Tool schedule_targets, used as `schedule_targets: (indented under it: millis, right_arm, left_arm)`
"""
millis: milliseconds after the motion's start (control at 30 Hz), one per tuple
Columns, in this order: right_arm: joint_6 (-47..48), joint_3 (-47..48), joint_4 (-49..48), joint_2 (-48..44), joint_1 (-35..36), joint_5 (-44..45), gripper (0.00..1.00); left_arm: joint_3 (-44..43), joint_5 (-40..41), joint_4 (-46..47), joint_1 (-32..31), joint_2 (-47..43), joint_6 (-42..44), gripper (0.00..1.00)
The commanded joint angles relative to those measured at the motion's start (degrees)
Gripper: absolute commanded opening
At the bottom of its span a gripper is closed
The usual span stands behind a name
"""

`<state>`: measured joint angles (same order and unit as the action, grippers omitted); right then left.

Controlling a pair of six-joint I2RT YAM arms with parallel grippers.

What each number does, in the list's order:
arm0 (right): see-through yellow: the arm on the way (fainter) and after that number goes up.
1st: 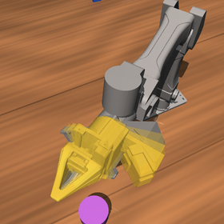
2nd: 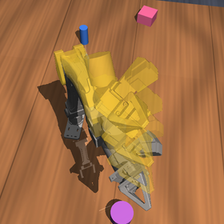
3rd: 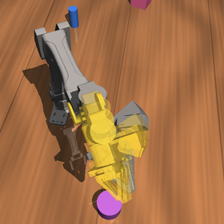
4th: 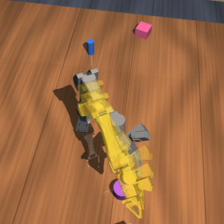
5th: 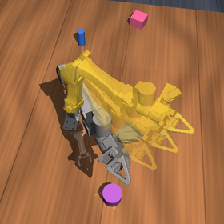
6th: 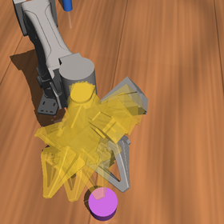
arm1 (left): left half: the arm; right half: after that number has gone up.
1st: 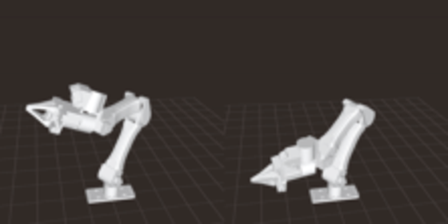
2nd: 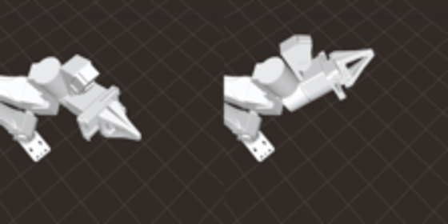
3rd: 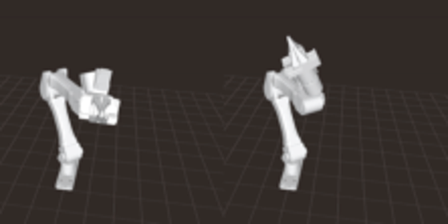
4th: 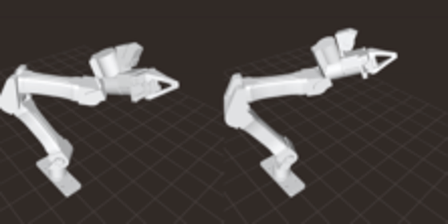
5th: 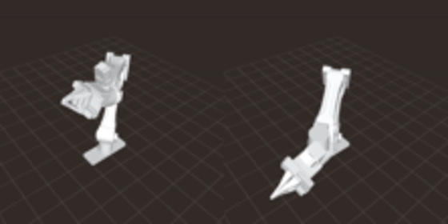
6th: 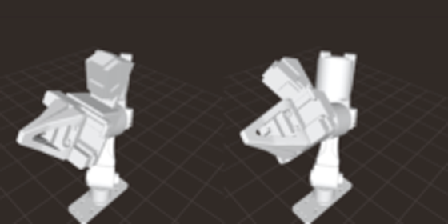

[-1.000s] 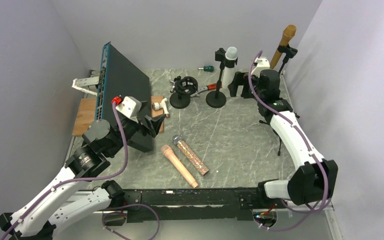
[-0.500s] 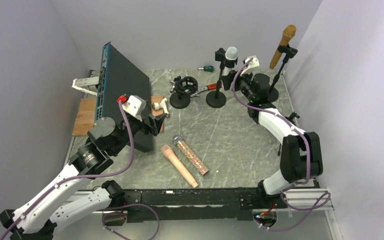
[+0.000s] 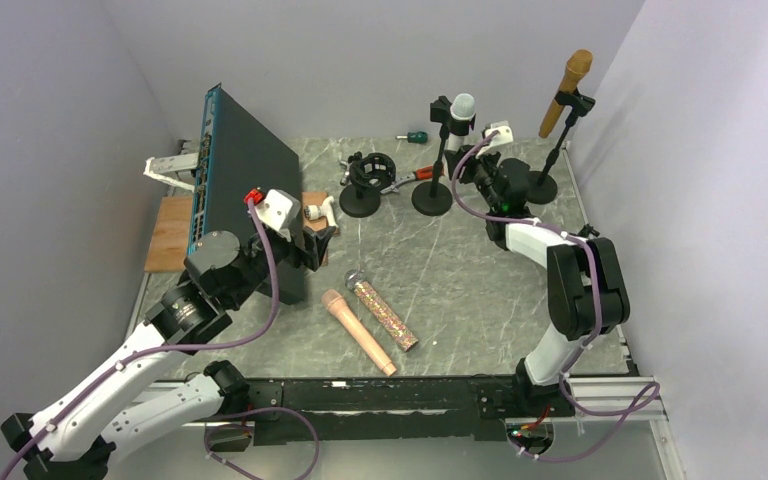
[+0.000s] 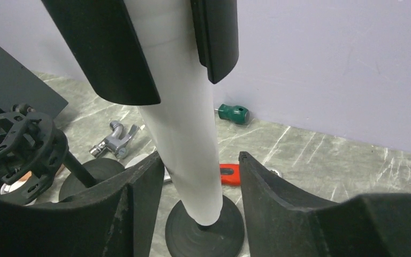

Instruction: Remove the microphone from the stand

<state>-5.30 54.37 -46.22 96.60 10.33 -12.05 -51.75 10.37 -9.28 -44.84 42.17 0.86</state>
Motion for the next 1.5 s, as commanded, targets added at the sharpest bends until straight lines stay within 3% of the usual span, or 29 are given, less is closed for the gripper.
schedule_targets:
  millis: [0, 233, 333, 567, 967, 1200, 1367, 1467]
  right_arm:
    - [0.7, 2.1, -6.7, 1.6, 0.1, -1.2, 0.50]
    - [0.7, 0.9, -3.2, -1.7, 0.1, -5.4, 0.10]
    - [0.7, -0.4, 0.7, -5.7, 0.2, -9.0, 0.00]
    - [3.3, -7.9, 8.6, -18.0, 0.4, -17.6, 0.00]
    - [1.3, -24.9, 11.7, -38.7, 2.7, -25.4, 0.00]
    - [-0.2, -30.6, 9.9, -44.3, 2.9, -26.7, 0.00]
    - [-1.2, -31.4, 7.6, -43.9, 2.9, -28.1, 0.00]
    - [-1.4, -31.0, 6.6, -42.2, 2.9, -29.9, 0.00]
  left_arm:
    - [0.2, 0.2, 1.9, -0.2, 0.1, 0.6, 0.82]
    - [0.5, -0.1, 2.1, -0.2, 0.6, 0.2, 0.82]
    - [0.4, -0.7, 2.1, -0.2, 0.8, -0.1, 0.82]
    - [0.5, -4.4, 2.9, -0.3, 0.5, -0.4, 0.83]
    - [3.1, -20.0, 8.7, -0.2, 2.3, -4.0, 0.99]
    - [5.9, -32.8, 19.3, 0.5, 6.9, -3.2, 0.98]
    - [1.4, -39.1, 27.9, 1.5, 15.7, -4.7, 0.99]
    - [2.3, -42.0, 37.6, 2.1, 19.8, 0.4, 0.99]
